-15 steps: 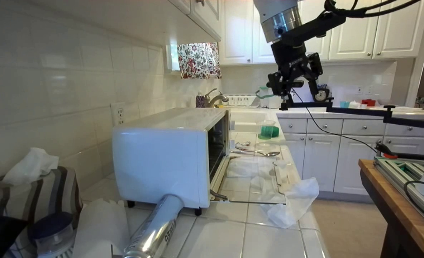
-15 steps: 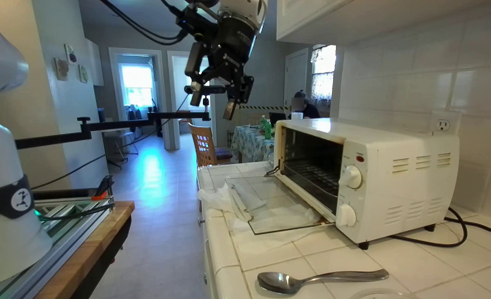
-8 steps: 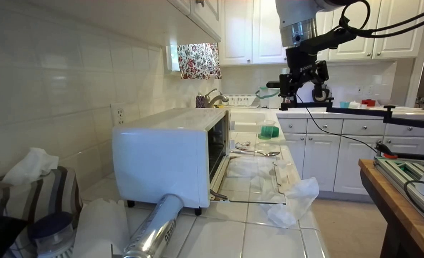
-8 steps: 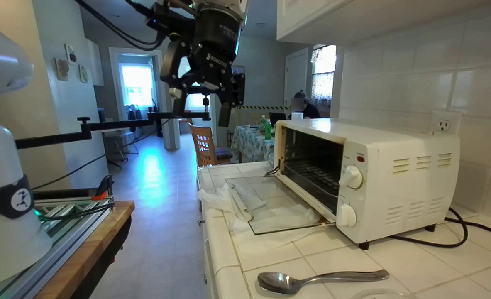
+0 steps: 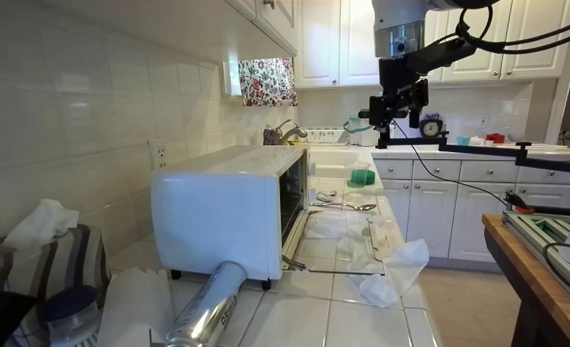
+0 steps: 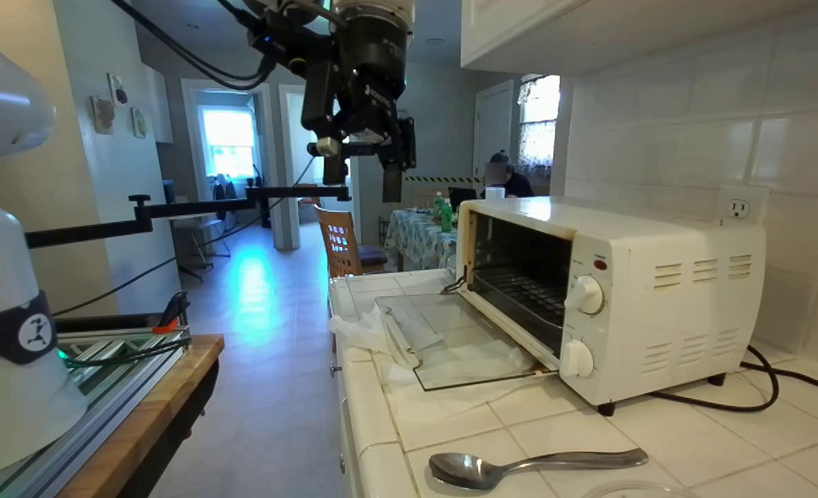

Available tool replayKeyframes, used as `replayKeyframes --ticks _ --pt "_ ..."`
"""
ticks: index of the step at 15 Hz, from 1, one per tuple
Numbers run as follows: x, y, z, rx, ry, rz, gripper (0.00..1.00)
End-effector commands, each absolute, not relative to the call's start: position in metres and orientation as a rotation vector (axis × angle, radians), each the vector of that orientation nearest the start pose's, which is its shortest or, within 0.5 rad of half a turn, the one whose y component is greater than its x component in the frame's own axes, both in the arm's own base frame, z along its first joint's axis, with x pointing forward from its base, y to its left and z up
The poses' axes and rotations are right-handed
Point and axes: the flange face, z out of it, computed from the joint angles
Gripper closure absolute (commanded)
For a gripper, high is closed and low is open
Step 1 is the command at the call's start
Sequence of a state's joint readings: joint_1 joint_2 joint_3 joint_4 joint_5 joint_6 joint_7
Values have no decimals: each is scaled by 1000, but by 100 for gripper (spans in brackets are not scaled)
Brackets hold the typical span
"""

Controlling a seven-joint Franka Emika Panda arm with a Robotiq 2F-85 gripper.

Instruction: Open the oven and put a spoon into it

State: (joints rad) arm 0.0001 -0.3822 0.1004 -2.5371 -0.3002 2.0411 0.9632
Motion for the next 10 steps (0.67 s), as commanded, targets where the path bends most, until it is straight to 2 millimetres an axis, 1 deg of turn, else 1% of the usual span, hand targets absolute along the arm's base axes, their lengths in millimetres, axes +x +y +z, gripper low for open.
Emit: replayKeyframes --ticks 1,3,4,7,9,10 --pt "395 23 396 -3345 941 -255 0" --pt "392 16 394 -3365 811 -361 0" --pt "389 10 390 -3366 753 -420 0" --pt "377 -14 384 -3335 613 -603 0" --pt "365 -32 382 -3296 567 -710 0" --pt "387 -46 388 -3276 594 -724 0"
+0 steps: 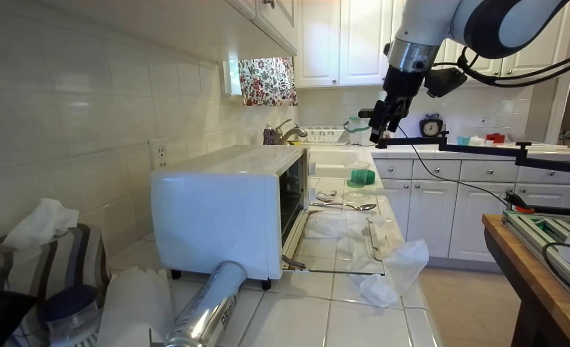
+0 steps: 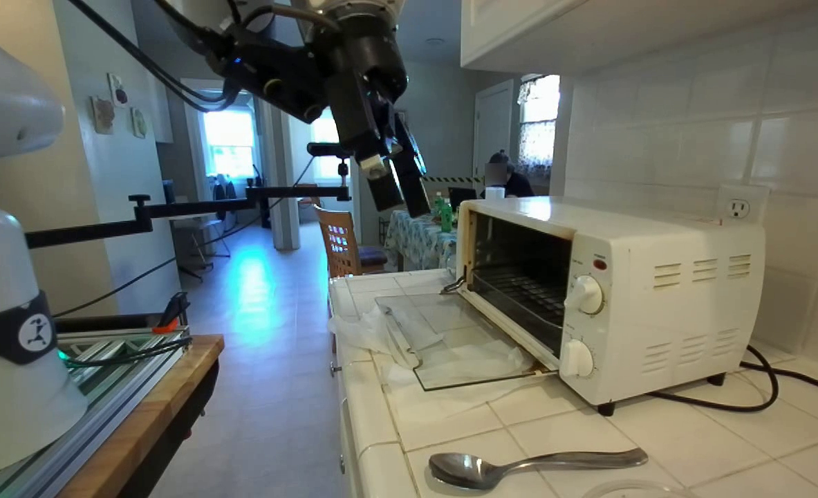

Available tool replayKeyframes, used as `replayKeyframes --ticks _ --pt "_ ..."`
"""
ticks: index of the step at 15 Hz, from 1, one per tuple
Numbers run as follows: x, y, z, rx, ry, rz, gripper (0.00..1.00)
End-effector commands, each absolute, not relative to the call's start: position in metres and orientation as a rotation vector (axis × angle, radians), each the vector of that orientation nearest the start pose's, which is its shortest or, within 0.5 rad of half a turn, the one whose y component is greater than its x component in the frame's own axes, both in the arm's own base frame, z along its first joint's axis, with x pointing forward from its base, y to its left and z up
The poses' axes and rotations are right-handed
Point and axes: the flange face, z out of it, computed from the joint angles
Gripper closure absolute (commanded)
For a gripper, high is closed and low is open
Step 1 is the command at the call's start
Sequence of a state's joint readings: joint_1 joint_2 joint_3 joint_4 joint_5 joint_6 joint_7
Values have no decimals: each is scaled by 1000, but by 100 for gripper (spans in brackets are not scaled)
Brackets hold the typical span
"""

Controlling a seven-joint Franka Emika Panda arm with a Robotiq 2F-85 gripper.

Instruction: Open the oven and put a spoon into it

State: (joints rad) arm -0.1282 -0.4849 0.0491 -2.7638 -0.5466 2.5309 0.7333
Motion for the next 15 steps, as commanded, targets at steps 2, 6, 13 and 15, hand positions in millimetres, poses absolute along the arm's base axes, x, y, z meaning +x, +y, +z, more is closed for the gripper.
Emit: replayKeyframes --ticks 2,6,13,15 --pt "379 -47 385 -3272 698 -669 0" --pt "381 -53 385 -3255 685 -688 0" --pt "404 -68 389 -2995 456 -1028 0" --pt "408 -77 374 -2936 493 -1008 0"
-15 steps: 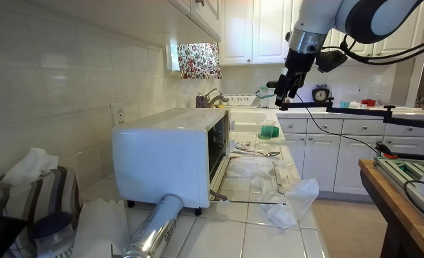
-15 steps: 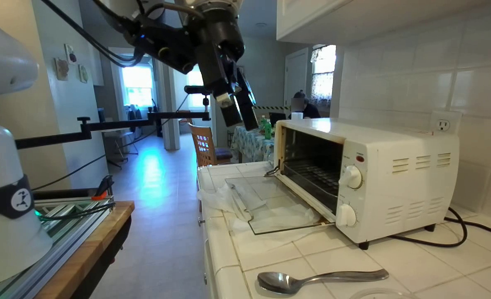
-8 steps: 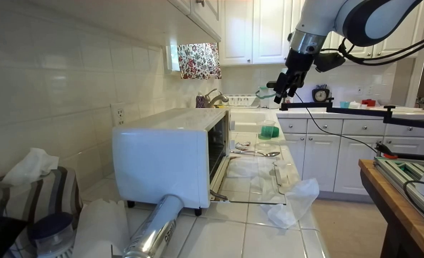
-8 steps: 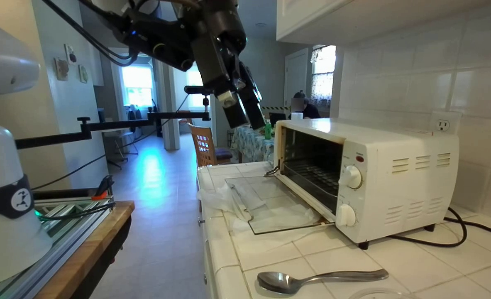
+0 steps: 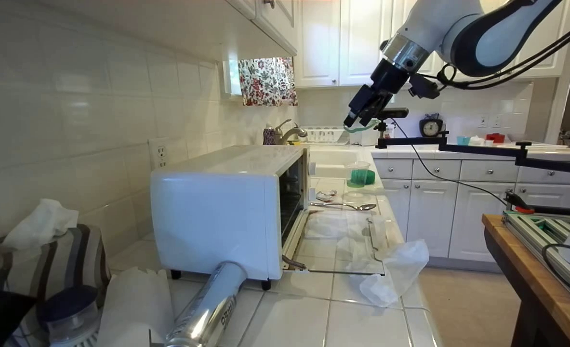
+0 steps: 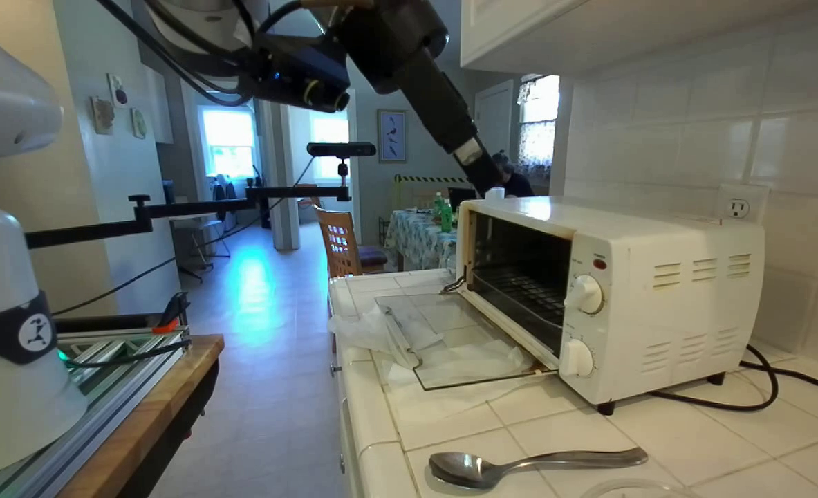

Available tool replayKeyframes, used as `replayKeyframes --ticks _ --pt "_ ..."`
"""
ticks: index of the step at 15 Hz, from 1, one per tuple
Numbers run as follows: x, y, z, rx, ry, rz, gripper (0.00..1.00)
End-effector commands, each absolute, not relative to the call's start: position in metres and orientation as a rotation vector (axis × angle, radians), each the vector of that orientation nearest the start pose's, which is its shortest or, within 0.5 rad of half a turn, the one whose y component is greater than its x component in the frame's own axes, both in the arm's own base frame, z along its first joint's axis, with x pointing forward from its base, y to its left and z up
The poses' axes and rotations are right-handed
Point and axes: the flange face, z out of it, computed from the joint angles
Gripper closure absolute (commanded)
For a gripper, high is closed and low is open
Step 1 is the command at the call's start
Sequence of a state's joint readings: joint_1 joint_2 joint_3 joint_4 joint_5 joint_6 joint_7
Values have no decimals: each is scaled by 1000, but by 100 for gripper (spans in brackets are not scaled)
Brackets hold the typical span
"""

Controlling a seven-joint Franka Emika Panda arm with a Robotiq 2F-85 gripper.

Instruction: Open the oven and put a spoon into it

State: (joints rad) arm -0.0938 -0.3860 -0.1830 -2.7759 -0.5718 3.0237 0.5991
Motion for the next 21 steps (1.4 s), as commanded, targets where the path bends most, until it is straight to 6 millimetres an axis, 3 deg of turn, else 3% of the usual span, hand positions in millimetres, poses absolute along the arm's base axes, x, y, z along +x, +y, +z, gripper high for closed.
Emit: replayKeyframes --ticks 1,4,6,16,21 --pt "410 -75 364 -2919 511 -953 0" --pt "414 -63 345 -2884 535 -806 0" --pt "410 -62 347 -2863 539 -695 0" --pt "371 -116 335 -3051 506 -296 0" --pt "370 -140 329 -3134 436 -283 0"
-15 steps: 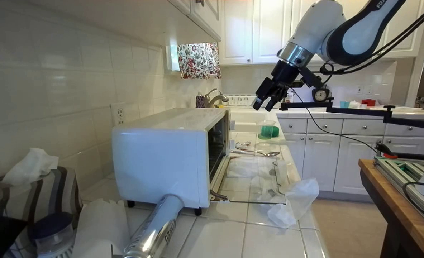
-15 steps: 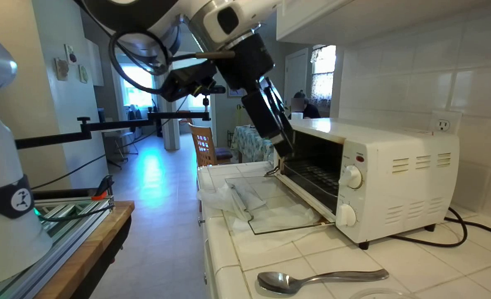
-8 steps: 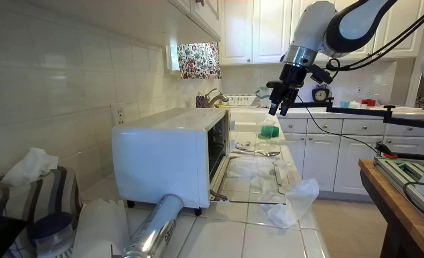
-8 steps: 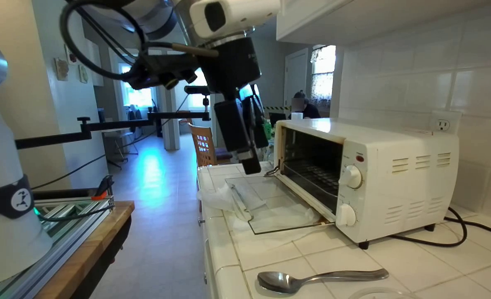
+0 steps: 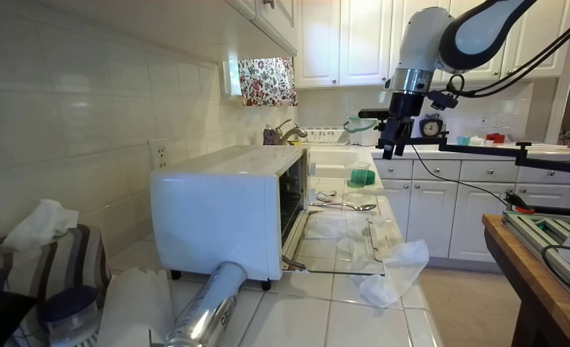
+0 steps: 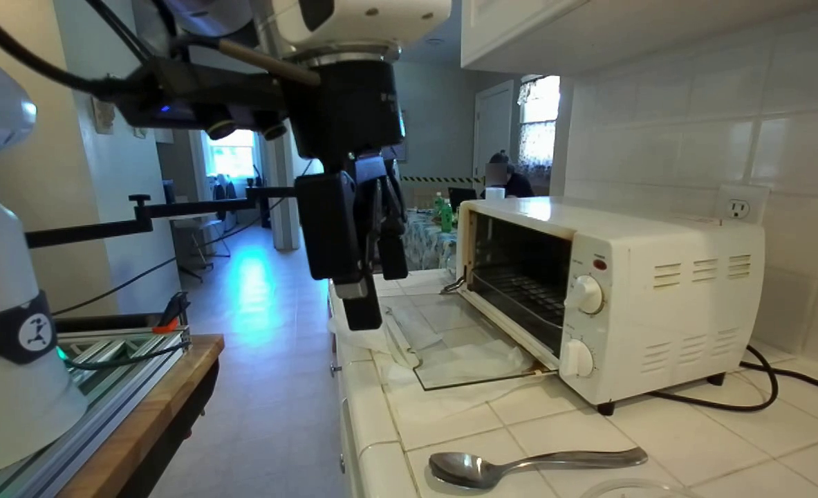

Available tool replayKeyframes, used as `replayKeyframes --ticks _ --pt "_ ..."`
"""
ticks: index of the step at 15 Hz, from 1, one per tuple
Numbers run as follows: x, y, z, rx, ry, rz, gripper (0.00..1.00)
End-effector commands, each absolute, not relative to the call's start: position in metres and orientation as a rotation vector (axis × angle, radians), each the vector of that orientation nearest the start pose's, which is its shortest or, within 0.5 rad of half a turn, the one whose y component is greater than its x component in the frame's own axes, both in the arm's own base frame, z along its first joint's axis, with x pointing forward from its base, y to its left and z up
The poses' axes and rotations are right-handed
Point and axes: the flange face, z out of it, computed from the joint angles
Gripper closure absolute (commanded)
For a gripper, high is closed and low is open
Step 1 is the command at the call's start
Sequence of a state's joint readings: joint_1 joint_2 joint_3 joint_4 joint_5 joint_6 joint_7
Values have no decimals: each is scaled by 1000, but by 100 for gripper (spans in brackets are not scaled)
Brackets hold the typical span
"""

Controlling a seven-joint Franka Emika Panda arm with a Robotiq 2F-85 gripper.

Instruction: Open the oven and put a spoon into it

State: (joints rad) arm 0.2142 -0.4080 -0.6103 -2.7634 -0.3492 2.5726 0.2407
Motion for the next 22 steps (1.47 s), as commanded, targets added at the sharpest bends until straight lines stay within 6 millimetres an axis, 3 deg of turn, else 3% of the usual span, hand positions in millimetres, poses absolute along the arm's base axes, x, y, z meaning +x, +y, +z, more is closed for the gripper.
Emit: replayKeyframes --ticks 1,3,4,7,9,15,22 --pt "372 -146 328 -3162 417 -298 0" --pt "376 -154 330 -3193 472 -295 0" --pt "368 -148 331 -3165 480 -309 0" --pt "374 -151 330 -3195 482 -297 0" --pt "378 -141 338 -3187 426 -405 0" --pt "393 -147 348 -3122 425 -633 0" --pt "399 -165 324 -3033 497 -592 0"
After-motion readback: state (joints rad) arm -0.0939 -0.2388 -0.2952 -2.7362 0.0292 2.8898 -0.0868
